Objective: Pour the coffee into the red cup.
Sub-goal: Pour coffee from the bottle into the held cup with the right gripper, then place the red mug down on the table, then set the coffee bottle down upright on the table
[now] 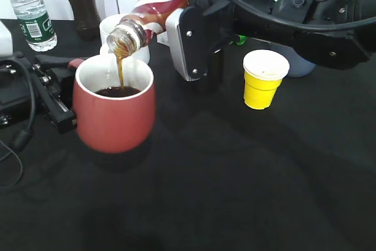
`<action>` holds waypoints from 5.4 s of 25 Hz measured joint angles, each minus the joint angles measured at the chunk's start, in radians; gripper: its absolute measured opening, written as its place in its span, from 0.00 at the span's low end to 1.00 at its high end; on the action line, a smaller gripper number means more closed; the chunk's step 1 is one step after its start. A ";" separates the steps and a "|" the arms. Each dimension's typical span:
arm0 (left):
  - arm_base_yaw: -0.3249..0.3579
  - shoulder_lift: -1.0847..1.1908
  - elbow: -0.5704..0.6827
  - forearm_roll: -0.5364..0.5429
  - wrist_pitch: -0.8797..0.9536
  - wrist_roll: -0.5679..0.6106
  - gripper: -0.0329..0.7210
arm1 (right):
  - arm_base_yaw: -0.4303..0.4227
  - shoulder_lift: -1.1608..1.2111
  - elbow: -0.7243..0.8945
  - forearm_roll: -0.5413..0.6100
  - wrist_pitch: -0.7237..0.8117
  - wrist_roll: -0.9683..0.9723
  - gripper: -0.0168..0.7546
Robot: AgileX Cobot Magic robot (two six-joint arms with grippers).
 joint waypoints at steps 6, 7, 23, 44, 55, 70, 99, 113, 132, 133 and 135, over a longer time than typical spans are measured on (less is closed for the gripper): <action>0.000 0.000 0.000 0.000 0.000 0.001 0.17 | 0.000 0.000 0.000 0.003 -0.001 0.004 0.71; 0.000 0.000 0.000 0.000 0.000 0.001 0.17 | 0.000 0.000 0.000 0.003 -0.001 0.015 0.71; 0.000 0.000 0.000 -0.151 -0.092 0.003 0.17 | 0.000 0.000 0.000 0.003 -0.014 1.555 0.71; 0.370 0.341 -0.158 -0.472 -0.104 0.147 0.17 | 0.000 -0.004 0.000 0.007 -0.013 1.604 0.71; 0.344 0.658 -0.513 -0.376 -0.105 0.147 0.17 | 0.000 -0.004 0.000 0.007 -0.010 1.603 0.71; 0.327 0.660 -0.547 -0.378 -0.061 0.127 0.45 | 0.000 -0.004 0.000 0.007 -0.003 1.603 0.71; 0.282 0.063 0.042 -0.431 -0.012 0.187 0.45 | -0.110 -0.039 0.000 0.065 0.044 1.604 0.71; 0.219 -0.254 0.046 -0.430 0.277 0.154 0.45 | -0.709 -0.069 0.000 0.073 0.136 1.604 0.71; 0.219 -0.254 0.046 -0.430 0.277 0.153 0.45 | -0.742 0.535 -0.467 -0.187 0.015 1.735 0.71; 0.219 -0.254 0.046 -0.430 0.277 0.153 0.45 | -0.742 0.557 -0.488 -0.187 0.007 1.732 0.71; 0.219 -0.254 0.046 -0.430 0.277 0.153 0.45 | -0.742 0.598 -0.518 -0.188 -0.001 1.716 0.71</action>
